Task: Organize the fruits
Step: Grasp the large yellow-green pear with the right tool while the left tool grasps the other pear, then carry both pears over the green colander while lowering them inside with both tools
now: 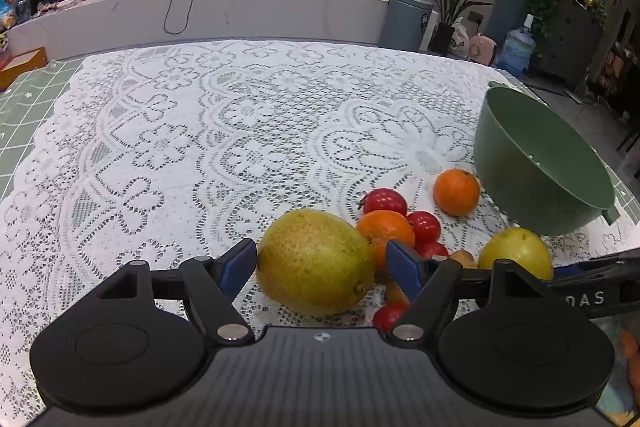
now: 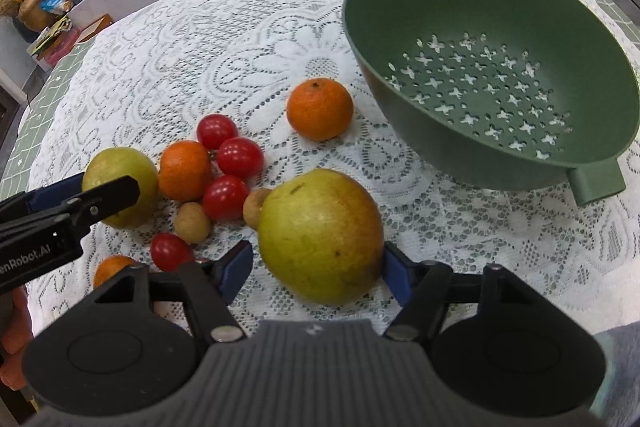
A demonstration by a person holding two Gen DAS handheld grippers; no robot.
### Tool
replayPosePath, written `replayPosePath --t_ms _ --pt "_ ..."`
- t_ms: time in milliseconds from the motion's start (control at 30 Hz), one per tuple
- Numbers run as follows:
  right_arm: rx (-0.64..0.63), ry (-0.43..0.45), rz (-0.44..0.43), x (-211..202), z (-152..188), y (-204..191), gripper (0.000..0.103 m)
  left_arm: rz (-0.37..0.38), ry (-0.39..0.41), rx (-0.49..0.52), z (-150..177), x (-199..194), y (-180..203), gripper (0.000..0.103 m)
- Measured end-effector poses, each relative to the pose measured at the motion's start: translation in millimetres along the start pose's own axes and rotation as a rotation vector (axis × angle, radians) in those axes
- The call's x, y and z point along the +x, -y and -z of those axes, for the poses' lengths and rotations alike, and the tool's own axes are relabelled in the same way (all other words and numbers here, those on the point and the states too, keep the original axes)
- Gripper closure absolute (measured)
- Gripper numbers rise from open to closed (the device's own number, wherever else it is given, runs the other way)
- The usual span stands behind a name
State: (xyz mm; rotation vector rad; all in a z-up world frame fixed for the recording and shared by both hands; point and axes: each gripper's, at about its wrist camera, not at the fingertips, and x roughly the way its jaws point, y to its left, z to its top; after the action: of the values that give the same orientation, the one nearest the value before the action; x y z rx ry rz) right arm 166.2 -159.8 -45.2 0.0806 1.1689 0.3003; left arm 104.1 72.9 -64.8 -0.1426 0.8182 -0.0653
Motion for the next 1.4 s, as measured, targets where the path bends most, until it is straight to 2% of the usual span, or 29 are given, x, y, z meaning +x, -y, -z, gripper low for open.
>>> replayPosePath --t_ms 100,367,433,467,867,1067,1400 --pt "0.003 -0.004 0.000 1.5 0.1 0.4 0.037 -0.023 -0.020 0.004 1.3 5.8 -0.5 0.019" --pt "0.017 0.002 0.010 3.5 0.3 0.6 0.041 -0.010 -0.027 -0.012 4.2 12.6 -1.0 0.019" --pt "0.012 0.003 0.013 3.2 1.0 -0.1 0.041 -0.008 -0.025 -0.019 4.7 13.8 -1.1 0.019" --pt "0.012 0.004 0.013 3.1 1.2 -0.2 0.041 -0.004 -0.022 -0.019 5.0 13.6 -0.9 0.022" --pt "0.025 0.019 0.008 -1.0 3.0 3.0 0.042 -0.023 0.003 -0.033 7.7 9.0 1.2 0.023" --pt "0.021 0.043 0.000 -7.1 6.2 3.2 0.042 -0.030 0.035 -0.060 7.8 0.4 -1.3 0.023" --pt "0.010 0.108 -0.065 -24.0 11.2 3.0 0.042 -0.019 0.098 -0.103 6.7 -27.2 -0.6 0.023"
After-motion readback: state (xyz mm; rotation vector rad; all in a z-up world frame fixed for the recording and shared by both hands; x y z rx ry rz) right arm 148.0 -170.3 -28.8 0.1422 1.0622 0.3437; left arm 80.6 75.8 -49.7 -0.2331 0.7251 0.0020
